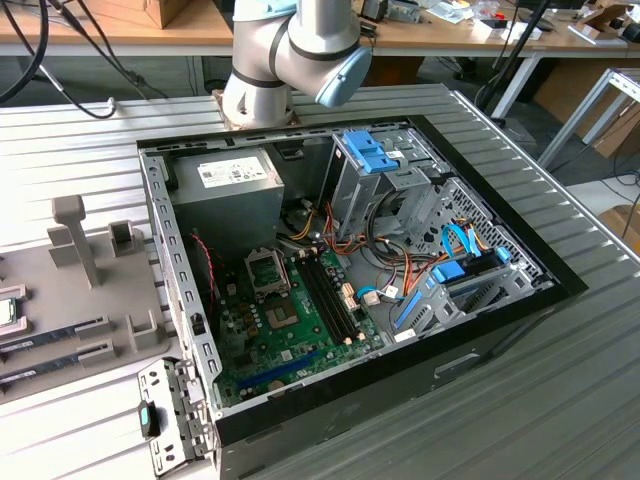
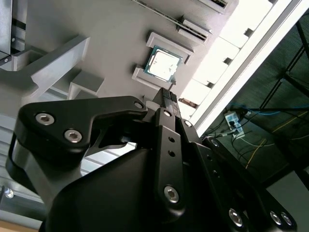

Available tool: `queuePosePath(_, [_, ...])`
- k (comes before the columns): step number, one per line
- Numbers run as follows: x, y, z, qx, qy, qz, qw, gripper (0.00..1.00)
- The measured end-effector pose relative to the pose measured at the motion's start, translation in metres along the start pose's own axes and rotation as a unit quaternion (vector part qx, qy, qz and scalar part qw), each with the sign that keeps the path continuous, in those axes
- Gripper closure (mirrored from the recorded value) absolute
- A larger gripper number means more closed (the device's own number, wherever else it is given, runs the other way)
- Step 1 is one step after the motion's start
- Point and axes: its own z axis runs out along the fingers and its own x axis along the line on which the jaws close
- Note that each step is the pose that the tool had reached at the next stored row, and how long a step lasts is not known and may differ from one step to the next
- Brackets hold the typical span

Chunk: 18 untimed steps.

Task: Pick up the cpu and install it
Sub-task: 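Reach for the cpu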

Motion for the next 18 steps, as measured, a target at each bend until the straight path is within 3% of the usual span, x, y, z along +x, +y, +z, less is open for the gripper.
queuePosePath(9, [0.0001,-0.0002,0.0051,0.0014,0.0,0.0,1.0,0.89])
queuePosePath(18, [0.0002,-0.0003,0.0061,0.0015,0.0,0.0,1.0,0.89])
